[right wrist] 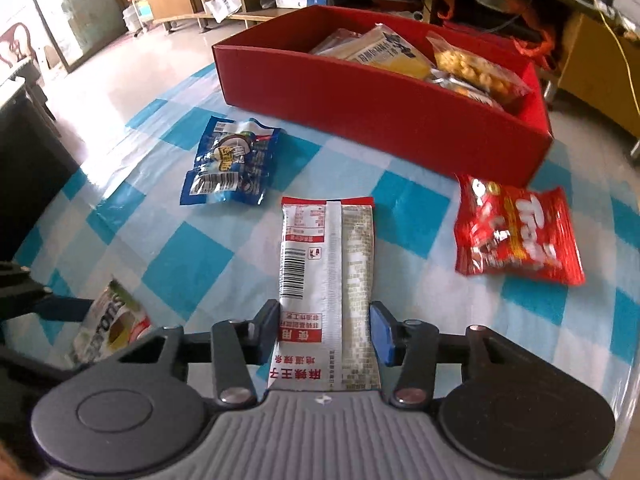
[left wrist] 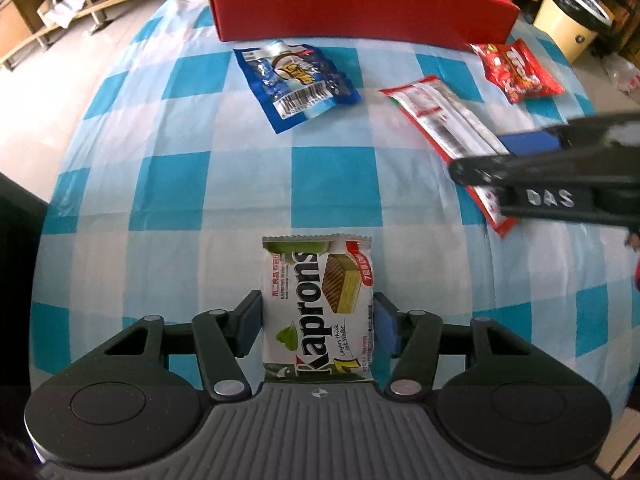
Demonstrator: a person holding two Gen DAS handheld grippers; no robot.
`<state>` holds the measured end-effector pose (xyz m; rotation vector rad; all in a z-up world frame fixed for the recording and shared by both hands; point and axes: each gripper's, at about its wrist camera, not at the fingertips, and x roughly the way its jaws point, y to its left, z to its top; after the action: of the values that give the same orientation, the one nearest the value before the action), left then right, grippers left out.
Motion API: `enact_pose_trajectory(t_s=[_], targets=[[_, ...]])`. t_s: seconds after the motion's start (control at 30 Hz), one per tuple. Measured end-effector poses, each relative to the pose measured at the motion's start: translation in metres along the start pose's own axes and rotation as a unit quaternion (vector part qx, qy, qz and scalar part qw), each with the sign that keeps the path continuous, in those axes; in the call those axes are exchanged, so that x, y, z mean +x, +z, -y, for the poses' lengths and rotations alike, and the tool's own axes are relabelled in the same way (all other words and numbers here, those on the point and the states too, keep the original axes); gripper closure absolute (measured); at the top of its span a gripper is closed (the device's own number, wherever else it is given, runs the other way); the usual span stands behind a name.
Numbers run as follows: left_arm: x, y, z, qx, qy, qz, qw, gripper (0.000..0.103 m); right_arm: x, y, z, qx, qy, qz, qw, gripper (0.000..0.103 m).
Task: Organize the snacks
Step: 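Lift the wafer with the left tool while the right tool grasps the red-white bar, then carry the wafer and red-white bar over the red box with both tools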
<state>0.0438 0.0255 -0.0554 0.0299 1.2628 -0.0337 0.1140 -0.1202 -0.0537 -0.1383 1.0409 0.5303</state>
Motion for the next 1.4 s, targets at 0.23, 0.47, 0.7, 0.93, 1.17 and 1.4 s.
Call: enact_pose_trajectory(t_s=[0.23,0.47,0.7,0.93,1.17,1.4], targets=[[-0.014,0.012,-0.010,-0.032,-0.024,0.027,0.9988,0.039,-0.029,-0.001,0.008,0.034,0.031,0.039,0.998,0.057],[-0.024,0.027,-0.015,-0.060,-0.029,0.049,0.9966,0.039,-0.046,0.007,0.015,0.054,0.055,0.069,0.995,0.057],[-0.035,0.048,-0.016,-0.079,-0.027,0.079,0.9933,0.038,-0.057,0.019,0.026,0.066,0.063,0.096,0.991,0.057],[-0.051,0.075,-0.012,-0.086,-0.030,0.122,0.9884,0.038,-0.064,0.032,0.036,0.077,0.068,0.119,0.988,0.057],[-0.054,0.102,-0.008,-0.093,-0.035,0.143,0.9847,0.038,-0.074,0.047,0.049,0.092,0.065,0.148,0.983,0.057],[-0.054,0.126,-0.006,-0.099,-0.036,0.158,0.9818,0.038,-0.078,0.058,0.061,0.106,0.061,0.162,0.979,0.057]])
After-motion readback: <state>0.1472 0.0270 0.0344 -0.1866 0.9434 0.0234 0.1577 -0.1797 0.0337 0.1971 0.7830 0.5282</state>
